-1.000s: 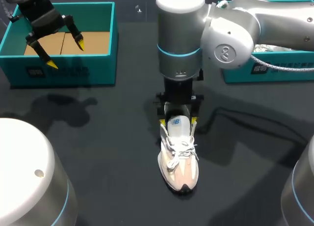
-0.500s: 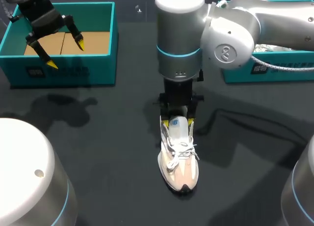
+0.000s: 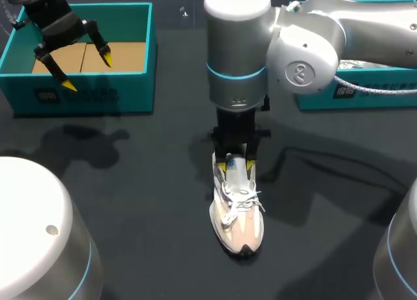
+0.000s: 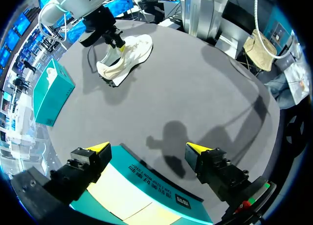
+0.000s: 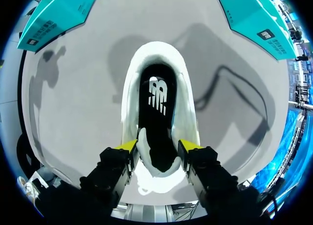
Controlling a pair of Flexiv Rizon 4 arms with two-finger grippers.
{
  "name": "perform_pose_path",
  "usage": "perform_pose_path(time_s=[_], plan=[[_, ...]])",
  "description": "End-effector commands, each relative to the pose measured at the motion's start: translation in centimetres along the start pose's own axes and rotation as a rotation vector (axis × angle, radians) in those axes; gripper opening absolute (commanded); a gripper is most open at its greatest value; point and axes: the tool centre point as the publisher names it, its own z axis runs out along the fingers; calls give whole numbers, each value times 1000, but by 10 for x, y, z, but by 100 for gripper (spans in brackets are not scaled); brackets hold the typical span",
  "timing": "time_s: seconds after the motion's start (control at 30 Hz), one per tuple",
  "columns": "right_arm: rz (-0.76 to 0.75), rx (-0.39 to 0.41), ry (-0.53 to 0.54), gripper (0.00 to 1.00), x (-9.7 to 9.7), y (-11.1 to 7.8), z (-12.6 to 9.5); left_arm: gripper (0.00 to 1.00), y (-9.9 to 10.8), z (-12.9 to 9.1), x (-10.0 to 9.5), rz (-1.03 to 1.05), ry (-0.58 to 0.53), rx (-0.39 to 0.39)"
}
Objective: Take the shoe out of the shoebox, open the shoe tongue, remove and reinsert the insole, then place the shoe into the shoebox
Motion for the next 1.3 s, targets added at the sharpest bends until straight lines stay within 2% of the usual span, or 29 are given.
perform_pose_path(time_s=[0.03, 0.4, 0.57, 0.63, 0.7, 0.83, 1.13, 1.23, 1.3], plan=[[3, -12, 0, 49, 0, -8, -2, 100, 0, 0, 0, 1, 1, -2], [20, -19, -15, 48, 3, -29, -11, 100, 0, 0, 0, 1, 1, -2], [25, -23, -4, 49, -1, -28, -8, 100, 0, 0, 0, 1, 1, -2], [24, -24, -4, 52, -2, -26, -8, 100, 0, 0, 0, 1, 1, -2], [28, -25, -7, 62, -4, -28, -10, 100, 0, 0, 0, 1, 1, -2], [58, -18, -19, 64, -9, -38, -13, 100, 0, 0, 0, 1, 1, -2], [84, -23, -35, 58, 0, -57, -22, 100, 0, 0, 0, 1, 1, -2], [95, -29, -50, 49, 7, -64, -28, 100, 0, 0, 0, 1, 1, -2], [108, -35, -58, 49, 11, -70, -31, 100, 0, 0, 0, 1, 1, -2]])
